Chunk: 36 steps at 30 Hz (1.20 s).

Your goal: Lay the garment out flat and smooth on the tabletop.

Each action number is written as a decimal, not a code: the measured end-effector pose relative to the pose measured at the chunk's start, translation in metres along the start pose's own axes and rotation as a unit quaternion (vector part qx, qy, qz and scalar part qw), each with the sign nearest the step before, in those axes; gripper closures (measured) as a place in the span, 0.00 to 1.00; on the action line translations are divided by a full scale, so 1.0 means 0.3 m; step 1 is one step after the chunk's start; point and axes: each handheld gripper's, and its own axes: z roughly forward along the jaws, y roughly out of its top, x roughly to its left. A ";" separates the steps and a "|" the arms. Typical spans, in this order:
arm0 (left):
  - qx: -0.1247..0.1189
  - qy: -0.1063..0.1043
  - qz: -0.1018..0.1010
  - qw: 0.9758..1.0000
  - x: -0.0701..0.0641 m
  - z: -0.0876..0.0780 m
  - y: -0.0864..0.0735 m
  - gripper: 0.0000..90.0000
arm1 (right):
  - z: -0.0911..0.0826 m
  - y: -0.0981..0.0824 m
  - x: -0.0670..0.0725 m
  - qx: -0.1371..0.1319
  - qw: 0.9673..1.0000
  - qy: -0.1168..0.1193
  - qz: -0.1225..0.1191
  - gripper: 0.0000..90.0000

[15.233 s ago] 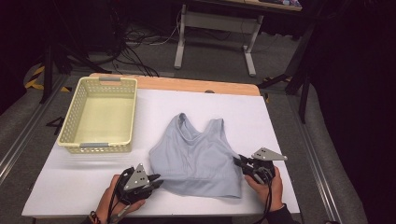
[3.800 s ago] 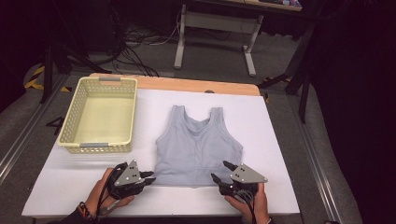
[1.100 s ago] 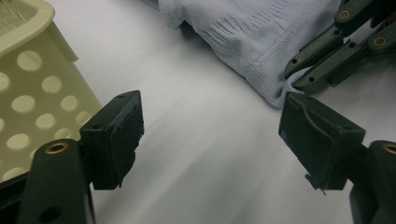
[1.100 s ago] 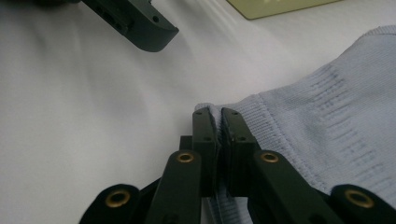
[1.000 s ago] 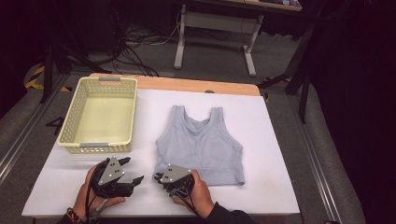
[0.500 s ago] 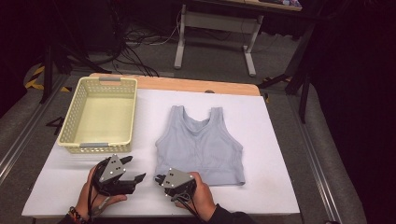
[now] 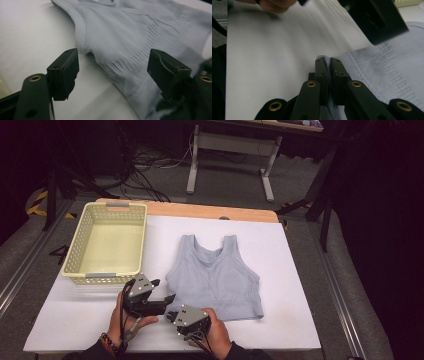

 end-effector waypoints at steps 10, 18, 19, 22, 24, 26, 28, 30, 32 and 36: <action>0.051 0.033 -0.033 0.998 0.034 0.122 0.021 0.39 | -0.013 -0.008 0.009 -0.002 1.000 -0.003 -0.007 0.95; 0.072 -0.013 -0.043 0.996 0.047 0.147 0.033 0.76 | -0.022 -0.005 0.012 -0.005 1.000 -0.008 -0.006 0.95; 0.073 -0.014 -0.038 0.997 0.046 0.147 0.034 0.79 | -0.023 -0.004 0.013 -0.007 1.000 -0.009 -0.007 0.95; 0.073 -0.018 -0.039 0.996 0.047 0.143 0.033 0.83 | -0.032 -0.002 0.012 -0.010 1.000 -0.011 -0.009 0.95; 0.069 -0.017 -0.038 0.997 0.049 0.138 0.032 0.83 | -0.033 -0.001 0.012 -0.012 1.000 -0.011 -0.010 0.95; 0.068 -0.013 -0.035 0.997 0.045 0.131 0.034 0.84 | -0.032 0.001 0.015 -0.011 1.000 -0.013 -0.009 0.95; 0.068 0.001 -0.021 0.997 0.037 0.125 0.038 0.84 | -0.029 0.008 0.019 -0.014 1.000 -0.014 -0.012 0.95; 0.068 0.007 -0.008 0.998 0.030 0.116 0.041 0.84 | -0.029 0.009 0.020 -0.015 1.000 -0.014 -0.011 0.95; 0.068 0.012 -0.001 0.998 0.029 0.106 0.043 0.84 | -0.028 0.011 0.024 -0.016 1.000 -0.014 -0.013 0.95; 0.066 0.017 0.007 0.998 0.035 0.078 0.041 0.84 | -0.025 0.017 0.030 -0.021 1.000 -0.011 -0.013 0.95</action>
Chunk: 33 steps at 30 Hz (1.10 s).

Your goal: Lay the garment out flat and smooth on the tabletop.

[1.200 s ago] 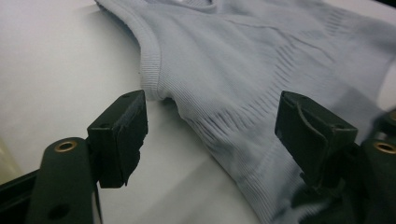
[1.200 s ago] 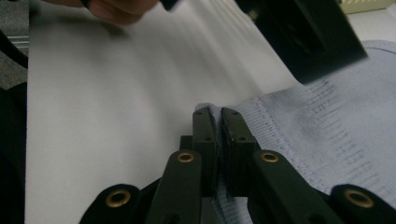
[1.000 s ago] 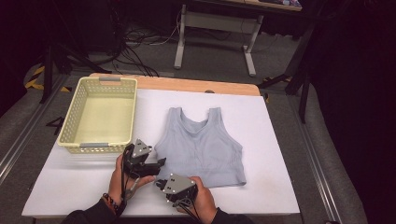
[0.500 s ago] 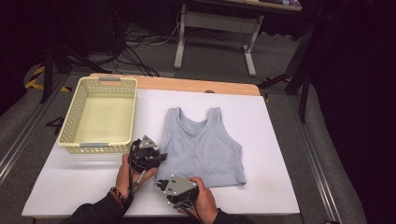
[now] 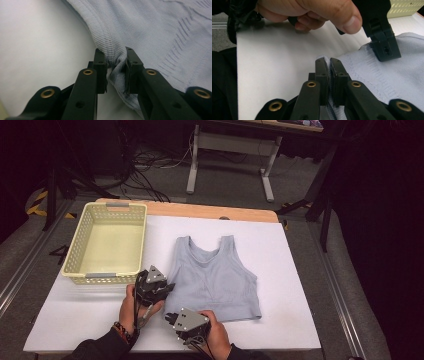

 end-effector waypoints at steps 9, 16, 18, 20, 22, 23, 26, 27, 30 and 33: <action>-0.006 0.002 0.011 1.000 0.016 -0.053 0.005 0.84 | 0.002 0.015 0.021 -0.023 1.000 -0.001 0.001 0.95; -0.015 -0.001 0.015 1.000 0.003 -0.044 0.034 0.84 | -0.016 0.017 0.012 -0.027 1.000 -0.009 0.007 0.95; -0.030 -0.003 0.030 0.999 -0.013 -0.052 0.059 0.84 | -0.034 0.015 0.005 -0.030 0.999 -0.016 0.014 0.95; -0.039 -0.007 0.038 0.999 -0.032 -0.056 0.092 0.85 | -0.063 0.015 -0.009 -0.040 0.999 -0.024 0.027 0.95; -0.041 -0.012 0.042 0.998 -0.046 -0.051 0.120 0.84 | -0.096 0.016 -0.020 -0.048 0.998 -0.035 0.033 0.95; -0.043 -0.013 0.045 0.998 -0.052 -0.047 0.134 0.84 | -0.110 0.015 -0.025 -0.051 0.997 -0.041 0.035 0.95; -0.047 -0.016 0.057 0.997 -0.069 -0.037 0.172 0.84 | -0.153 0.011 -0.039 -0.061 0.995 -0.065 0.037 0.95; -0.048 -0.017 0.060 0.997 -0.075 -0.034 0.182 0.84 | -0.169 0.009 -0.044 -0.063 0.995 -0.073 0.036 0.95; -0.052 -0.026 0.061 0.996 -0.094 -0.020 0.225 0.84 | -0.208 0.000 -0.063 -0.070 0.993 -0.087 0.044 0.95; -0.053 -0.036 0.067 0.996 -0.121 0.002 0.269 0.84 | -0.250 -0.015 -0.087 -0.078 0.990 -0.098 0.059 0.95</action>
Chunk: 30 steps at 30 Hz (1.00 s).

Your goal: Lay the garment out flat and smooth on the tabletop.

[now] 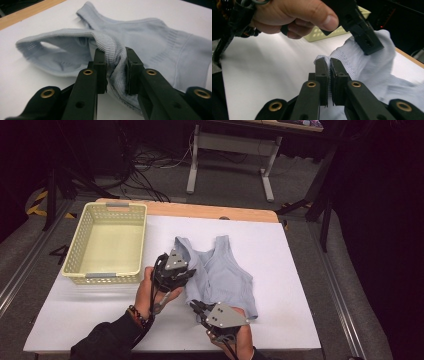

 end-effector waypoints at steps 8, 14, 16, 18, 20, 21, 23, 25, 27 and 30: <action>-0.010 -0.023 0.037 0.999 -0.071 0.088 0.110 0.84 | -0.092 -0.037 -0.073 -0.007 0.999 -0.033 0.023 0.95; -0.011 -0.040 0.051 0.998 -0.109 0.170 0.162 0.82 | -0.140 -0.076 -0.116 0.000 0.998 -0.062 0.027 0.95; -0.010 -0.044 0.052 0.998 -0.115 0.185 0.170 0.82 | -0.145 -0.082 -0.120 0.001 0.997 -0.066 0.027 0.95; -0.009 -0.050 0.054 0.997 -0.125 0.206 0.183 0.82 | -0.159 -0.094 -0.130 0.005 0.997 -0.072 0.033 0.95; -0.008 -0.059 0.065 0.996 -0.147 0.240 0.205 0.79 | -0.180 -0.111 -0.142 0.008 0.996 -0.082 0.039 0.95; -0.007 -0.058 0.068 0.996 -0.154 0.250 0.212 0.78 | -0.186 -0.116 -0.144 0.010 0.996 -0.083 0.040 0.95; -0.010 -0.057 0.065 0.996 -0.164 0.261 0.220 0.75 | -0.193 -0.123 -0.147 0.011 0.995 -0.086 0.043 0.95; -0.015 -0.052 0.067 0.996 -0.176 0.271 0.233 0.65 | -0.206 -0.138 -0.153 0.015 0.995 -0.090 0.047 0.95; -0.019 -0.058 0.072 0.996 -0.185 0.271 0.243 0.53 | -0.219 -0.159 -0.160 0.021 0.994 -0.094 0.056 0.95; -0.029 -0.063 0.081 0.994 -0.195 0.247 0.251 0.40 | -0.238 -0.199 -0.164 0.038 0.992 -0.102 0.068 0.95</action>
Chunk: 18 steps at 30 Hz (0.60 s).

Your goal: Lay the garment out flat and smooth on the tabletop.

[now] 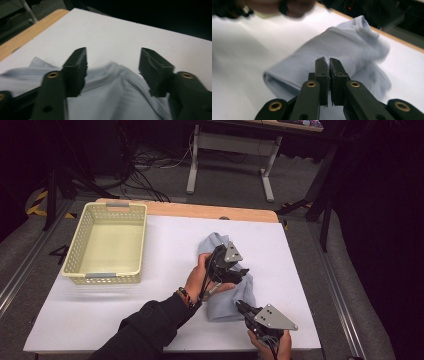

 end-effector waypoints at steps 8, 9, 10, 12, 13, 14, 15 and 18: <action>-0.005 -0.026 0.018 0.999 -0.055 -0.130 -0.113 0.20 | -0.048 -0.063 -0.023 0.019 0.999 -0.003 0.032 0.95; -0.001 -0.032 0.013 0.999 -0.068 -0.146 -0.144 0.20 | -0.048 -0.063 -0.023 0.019 0.999 -0.003 0.032 0.95; 0.000 -0.036 0.010 0.999 -0.083 -0.161 -0.179 0.19 | -0.047 -0.068 -0.026 0.022 0.999 0.000 0.038 0.95; 0.016 -0.054 0.005 0.998 -0.120 -0.176 -0.254 0.17 | -0.047 -0.073 -0.026 0.028 0.999 0.002 0.038 0.95; 0.028 -0.063 0.006 0.998 -0.144 -0.176 -0.298 0.16 | -0.047 -0.074 -0.026 0.029 0.999 0.002 0.037 0.95; 0.036 -0.066 0.005 0.997 -0.158 -0.172 -0.321 0.15 | -0.046 -0.076 -0.027 0.033 0.999 0.002 0.036 0.95; 0.053 -0.071 0.006 0.996 -0.175 -0.161 -0.347 0.15 | -0.046 -0.076 -0.027 0.033 0.999 0.002 0.036 0.95; 0.098 -0.062 0.032 0.993 -0.212 -0.107 -0.392 0.14 | -0.046 -0.084 -0.038 0.043 0.998 -0.002 0.046 0.95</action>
